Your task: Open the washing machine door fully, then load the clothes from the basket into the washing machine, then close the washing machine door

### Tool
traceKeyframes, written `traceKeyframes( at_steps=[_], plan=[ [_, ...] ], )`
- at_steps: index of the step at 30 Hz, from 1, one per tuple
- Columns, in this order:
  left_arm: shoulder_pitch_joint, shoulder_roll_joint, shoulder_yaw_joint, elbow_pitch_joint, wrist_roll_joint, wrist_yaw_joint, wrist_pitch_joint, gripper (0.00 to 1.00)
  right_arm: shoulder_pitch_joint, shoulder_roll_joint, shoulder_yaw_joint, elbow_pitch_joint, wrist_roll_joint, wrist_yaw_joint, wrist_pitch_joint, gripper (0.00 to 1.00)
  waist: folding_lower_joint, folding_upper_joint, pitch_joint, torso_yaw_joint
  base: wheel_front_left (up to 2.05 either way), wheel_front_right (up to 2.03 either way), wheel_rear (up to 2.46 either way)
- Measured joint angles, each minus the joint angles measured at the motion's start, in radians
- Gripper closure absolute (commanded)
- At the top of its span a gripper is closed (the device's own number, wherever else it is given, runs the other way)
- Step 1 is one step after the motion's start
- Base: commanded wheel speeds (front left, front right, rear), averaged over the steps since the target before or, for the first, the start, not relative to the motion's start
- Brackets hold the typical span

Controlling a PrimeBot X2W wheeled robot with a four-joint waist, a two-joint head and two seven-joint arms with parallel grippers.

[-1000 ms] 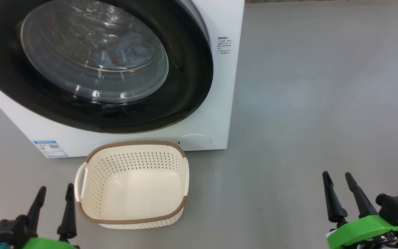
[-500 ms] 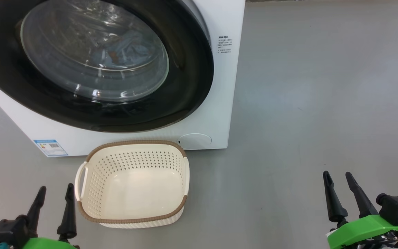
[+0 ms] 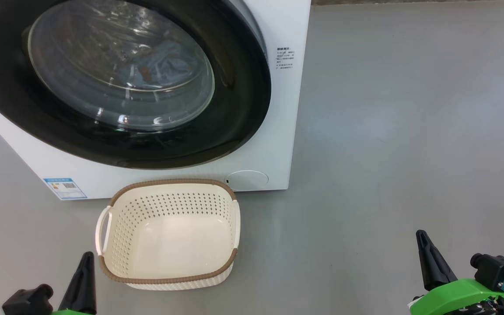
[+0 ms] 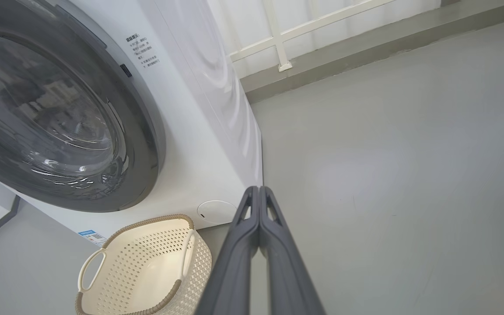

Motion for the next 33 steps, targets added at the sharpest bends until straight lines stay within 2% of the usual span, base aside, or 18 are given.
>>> traceKeyframes(
  at_steps=[33],
  plan=[
    [-0.005,-0.027,0.031,0.0,-0.325,0.0,0.097,1.0,0.0,0.01,-0.036,-0.038,0.313,0.0,0.095,1.0,-0.0002,0.0,-0.019,-0.001,0.0,0.0,0.0]
  ],
)
